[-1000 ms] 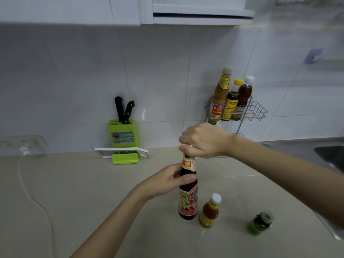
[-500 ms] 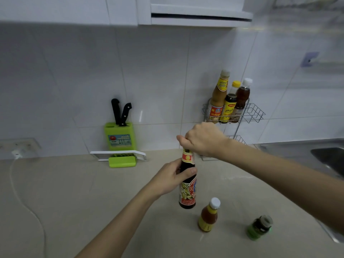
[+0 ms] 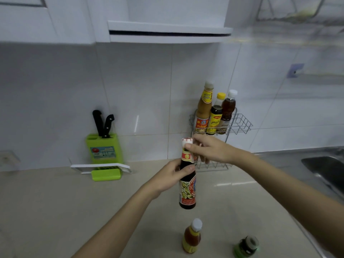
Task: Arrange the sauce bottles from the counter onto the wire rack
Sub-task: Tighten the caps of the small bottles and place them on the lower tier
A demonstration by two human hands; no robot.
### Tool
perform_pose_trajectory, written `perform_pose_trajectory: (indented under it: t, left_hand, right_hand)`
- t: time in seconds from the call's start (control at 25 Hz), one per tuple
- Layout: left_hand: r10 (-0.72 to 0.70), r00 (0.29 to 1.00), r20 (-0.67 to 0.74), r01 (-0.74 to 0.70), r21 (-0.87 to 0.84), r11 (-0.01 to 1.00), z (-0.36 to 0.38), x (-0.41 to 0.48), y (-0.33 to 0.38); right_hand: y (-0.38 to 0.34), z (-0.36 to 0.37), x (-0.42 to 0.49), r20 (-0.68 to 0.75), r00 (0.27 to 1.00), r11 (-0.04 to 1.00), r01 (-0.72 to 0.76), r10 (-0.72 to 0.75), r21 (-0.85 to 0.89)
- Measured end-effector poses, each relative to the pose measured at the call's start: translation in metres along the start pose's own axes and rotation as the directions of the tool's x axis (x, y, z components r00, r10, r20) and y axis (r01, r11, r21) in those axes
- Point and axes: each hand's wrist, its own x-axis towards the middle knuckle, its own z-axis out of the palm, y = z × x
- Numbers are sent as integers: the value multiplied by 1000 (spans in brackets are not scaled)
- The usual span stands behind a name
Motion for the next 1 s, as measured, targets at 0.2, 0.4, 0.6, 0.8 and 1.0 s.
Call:
perform_pose_trajectory:
  t: [0.2,0.4,0.6,0.8,1.0]
  left_hand:
    - [-65,993,93,62,35,997,24,46,6]
    - [-140,990,28,141,-42,989,52,92,-15]
    - [-317,943,-104,330,147,933,48,122,-67]
    - [-390,888,-243,448,268,853,41,151,-95]
    - [-454,847,-275,512,197,836,46,179,-108]
  right_hand:
    - [59,-13,-3,-37,998,937,-25,41,348]
    - [122,-4,6,-282,920,929,-175,272,326]
    - [174,-7,23,-516,796,947,-234,317,221]
    - [206,6,36,-684,688,970,-175,243,168]
    - [234,31,42,-751,598,944,-27,279,329]
